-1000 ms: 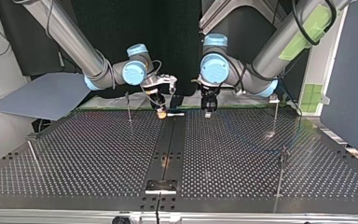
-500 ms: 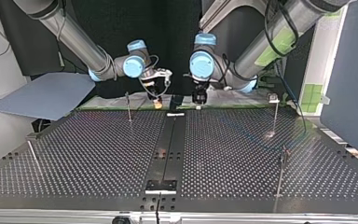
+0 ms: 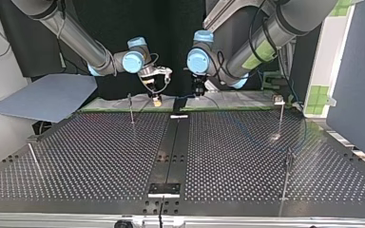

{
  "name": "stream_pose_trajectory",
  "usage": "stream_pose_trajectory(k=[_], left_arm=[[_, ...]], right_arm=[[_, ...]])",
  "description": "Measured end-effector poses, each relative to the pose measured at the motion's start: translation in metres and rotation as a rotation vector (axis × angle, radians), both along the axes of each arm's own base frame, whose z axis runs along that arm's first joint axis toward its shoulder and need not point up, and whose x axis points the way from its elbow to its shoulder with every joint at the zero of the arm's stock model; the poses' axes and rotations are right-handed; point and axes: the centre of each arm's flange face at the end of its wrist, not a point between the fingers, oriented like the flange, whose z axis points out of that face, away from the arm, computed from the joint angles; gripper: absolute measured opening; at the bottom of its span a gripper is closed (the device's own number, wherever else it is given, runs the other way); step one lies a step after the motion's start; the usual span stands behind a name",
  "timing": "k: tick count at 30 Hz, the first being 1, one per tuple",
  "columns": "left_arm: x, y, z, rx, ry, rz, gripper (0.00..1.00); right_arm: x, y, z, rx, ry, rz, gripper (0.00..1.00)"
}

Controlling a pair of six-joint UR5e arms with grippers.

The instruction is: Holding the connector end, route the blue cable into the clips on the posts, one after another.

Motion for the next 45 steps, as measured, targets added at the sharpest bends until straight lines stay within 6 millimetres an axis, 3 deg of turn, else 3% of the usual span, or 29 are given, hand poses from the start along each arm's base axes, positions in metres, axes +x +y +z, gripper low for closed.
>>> stream_pose_trajectory(k=[8, 24, 28, 35, 45], left_arm=[[-0.006, -0.006, -0.030, -0.002, 0.018, -0.011, 0.00], [-0.015, -0.028, -0.031, -0.080, -0.026, -0.042, 0.00], [-0.021, -0.035, -0.042, -0.091, -0.022, -0.067, 0.00], [-0.043, -0.055, -0.076, -0.112, -0.024, -0.094, 0.00], [-0.070, -0.084, -0.080, -0.143, -0.068, -0.127, 0.00]], right_arm=[[-0.015, 0.014, -0.016, 0.002, 0.000, -0.011, 0.00], [-0.056, 0.043, -0.046, 0.001, 0.000, -0.056, 0.00], [-0.068, 0.050, -0.053, 0.002, -0.002, -0.068, 0.00], [-0.093, 0.055, -0.058, -0.002, -0.013, -0.095, 0.00], [-0.138, 0.047, -0.055, 0.008, -0.017, -0.104, 0.00]])
